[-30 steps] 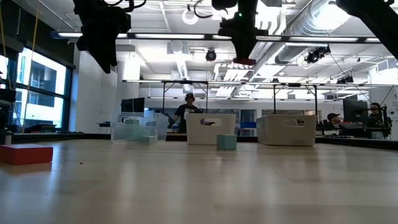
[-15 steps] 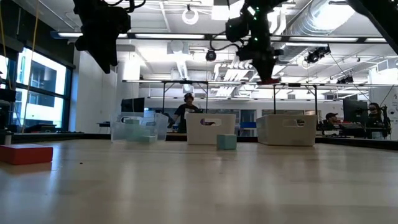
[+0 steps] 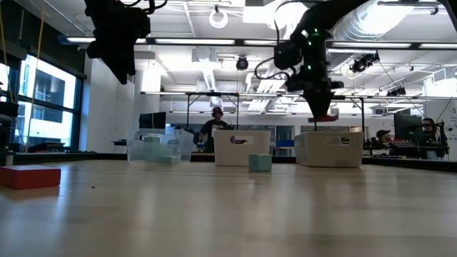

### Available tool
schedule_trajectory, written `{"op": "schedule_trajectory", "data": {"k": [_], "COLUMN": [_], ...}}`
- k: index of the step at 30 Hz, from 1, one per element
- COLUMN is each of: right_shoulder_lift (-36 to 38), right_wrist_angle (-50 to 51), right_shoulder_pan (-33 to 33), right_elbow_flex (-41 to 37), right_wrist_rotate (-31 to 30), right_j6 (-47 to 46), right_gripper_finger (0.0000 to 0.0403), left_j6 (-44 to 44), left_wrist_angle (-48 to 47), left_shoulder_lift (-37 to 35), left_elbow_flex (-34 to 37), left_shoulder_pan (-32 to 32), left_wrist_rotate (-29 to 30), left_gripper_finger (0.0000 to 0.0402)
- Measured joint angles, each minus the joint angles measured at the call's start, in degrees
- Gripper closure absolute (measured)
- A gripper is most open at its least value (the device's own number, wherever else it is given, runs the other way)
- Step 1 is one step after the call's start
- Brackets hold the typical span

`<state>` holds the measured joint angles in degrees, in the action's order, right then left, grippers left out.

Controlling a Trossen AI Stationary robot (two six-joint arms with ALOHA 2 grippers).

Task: Sort & place blocks by color
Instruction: Put the red block into the gray bin

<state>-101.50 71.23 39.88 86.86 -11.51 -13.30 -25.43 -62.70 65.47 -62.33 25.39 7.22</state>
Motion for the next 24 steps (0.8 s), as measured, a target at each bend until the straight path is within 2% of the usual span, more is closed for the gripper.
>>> {"op": "schedule_trajectory", "data": {"k": [4, 14, 24], "right_shoulder_lift": [0.1, 0.1, 0.0], "right_wrist_angle": [-5.1, -13.9, -20.1], "right_shoulder_pan": [0.8, 2.7, 3.4], "right_elbow_flex": [-4.8, -12.9, -17.8], "right_wrist_rotate": [2.4, 3.2, 4.8], "right_j6": [-1.0, -1.4, -1.8], "right_gripper_finger": [0.033, 0.033, 0.0329], "left_j6": [0.0, 0.1, 0.1], "left_wrist_angle": [0.0, 0.0, 0.0], "left_shoulder_lift": [0.0, 0.0, 0.0], "left_elbow_flex": [0.0, 0.0, 0.0], "left_shoulder_pan": [0.0, 0.0, 0.0], "left_wrist_rotate": [0.0, 0.0, 0.0], "left_gripper_finger": [0.0271, 0.0271, 0.0271]}}
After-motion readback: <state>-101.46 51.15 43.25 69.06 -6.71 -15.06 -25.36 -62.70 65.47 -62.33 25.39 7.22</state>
